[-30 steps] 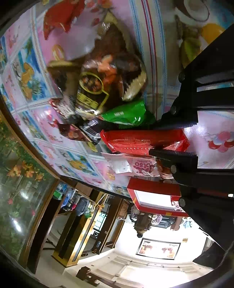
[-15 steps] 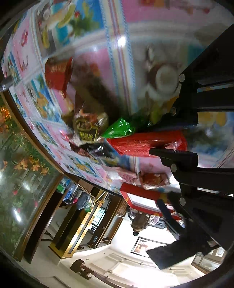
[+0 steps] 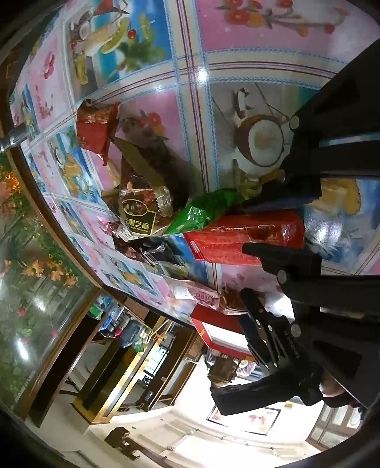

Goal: Organize snacks
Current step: 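Grasp the plain red bag with the right tool while the left grasps another dark red packet, then carry both held snacks toward the red box, lowering the left tool's packet inside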

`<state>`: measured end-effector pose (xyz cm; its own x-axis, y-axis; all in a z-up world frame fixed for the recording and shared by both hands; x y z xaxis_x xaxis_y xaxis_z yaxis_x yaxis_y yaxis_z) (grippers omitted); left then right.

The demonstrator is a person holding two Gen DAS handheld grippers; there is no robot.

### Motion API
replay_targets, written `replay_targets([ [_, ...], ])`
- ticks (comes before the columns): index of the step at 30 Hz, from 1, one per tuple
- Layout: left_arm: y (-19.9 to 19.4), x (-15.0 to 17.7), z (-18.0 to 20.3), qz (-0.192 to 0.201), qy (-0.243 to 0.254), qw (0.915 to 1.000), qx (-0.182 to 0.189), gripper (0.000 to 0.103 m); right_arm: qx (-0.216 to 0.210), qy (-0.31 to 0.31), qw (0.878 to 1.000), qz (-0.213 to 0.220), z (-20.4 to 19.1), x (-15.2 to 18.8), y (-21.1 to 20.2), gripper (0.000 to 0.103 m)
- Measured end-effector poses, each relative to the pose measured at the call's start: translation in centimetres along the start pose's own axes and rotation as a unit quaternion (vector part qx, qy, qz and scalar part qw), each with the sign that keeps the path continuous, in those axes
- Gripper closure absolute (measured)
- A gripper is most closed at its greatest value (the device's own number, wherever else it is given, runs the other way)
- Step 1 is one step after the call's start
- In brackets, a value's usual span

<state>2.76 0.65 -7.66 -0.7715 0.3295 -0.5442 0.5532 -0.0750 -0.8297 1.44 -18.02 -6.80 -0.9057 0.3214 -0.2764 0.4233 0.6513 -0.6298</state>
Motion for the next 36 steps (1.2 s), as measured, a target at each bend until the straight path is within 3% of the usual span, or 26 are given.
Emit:
replay_targets([
  [3, -0.2, -0.1, 0.2, 0.008, 0.010, 0.9999, 0.006, 0.060, -0.003, 0.004, 1.000, 0.009, 0.2, -0.2, -0.3, 0.064],
  [8, -0.8, 0.1, 0.6, 0.024, 0.009, 0.9994, 0.024, 0.069, 0.003, 0.001, 1.000, 0.014, 0.4, -0.4, -0.3, 0.064],
  [11, -1.4, 0.9, 1.1, 0.023, 0.014, 0.9990, 0.035, 0.070, 0.019, -0.012, 0.999, 0.024, 0.3, -0.5, -0.4, 0.063],
  [14, -2.2, 1.8, 1.9, 0.021, 0.020, 0.9984, 0.048, 0.070, 0.027, -0.026, 0.999, 0.029, -0.1, -0.5, -0.3, 0.055],
  [23, -3.6, 3.5, 2.8, 0.017, 0.025, 0.9969, 0.072, 0.072, 0.133, -0.115, 0.984, 0.032, -2.3, 0.8, 1.5, 0.030],
  [30, -4.1, 4.2, 2.4, 0.020, 0.016, 0.9965, 0.079, 0.072, 0.270, -0.226, 0.936, 0.013, -3.1, 2.9, 4.0, 0.028],
  [33, -4.5, 4.4, 2.4, 0.024, 0.015, 0.9961, 0.083, 0.072, 0.269, -0.216, 0.938, 0.014, -3.0, 2.9, 3.9, 0.031],
  [36, -5.0, 4.4, 2.2, 0.031, 0.015, 0.9959, 0.084, 0.072, 0.267, -0.211, 0.940, 0.024, -3.1, 2.6, 3.4, 0.052],
])
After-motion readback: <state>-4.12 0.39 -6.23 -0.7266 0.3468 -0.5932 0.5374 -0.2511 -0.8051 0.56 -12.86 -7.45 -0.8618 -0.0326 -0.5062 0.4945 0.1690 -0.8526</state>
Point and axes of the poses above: each gripper's, at about its wrist camera, not at the fingertips, and y roughly the way its jaws point, z to its right, x to its underside, the point moved 10 cm from there along y, roughly the way its jaws point, and after that the axes turned 13 degrees about y, right-handed, at the moved point
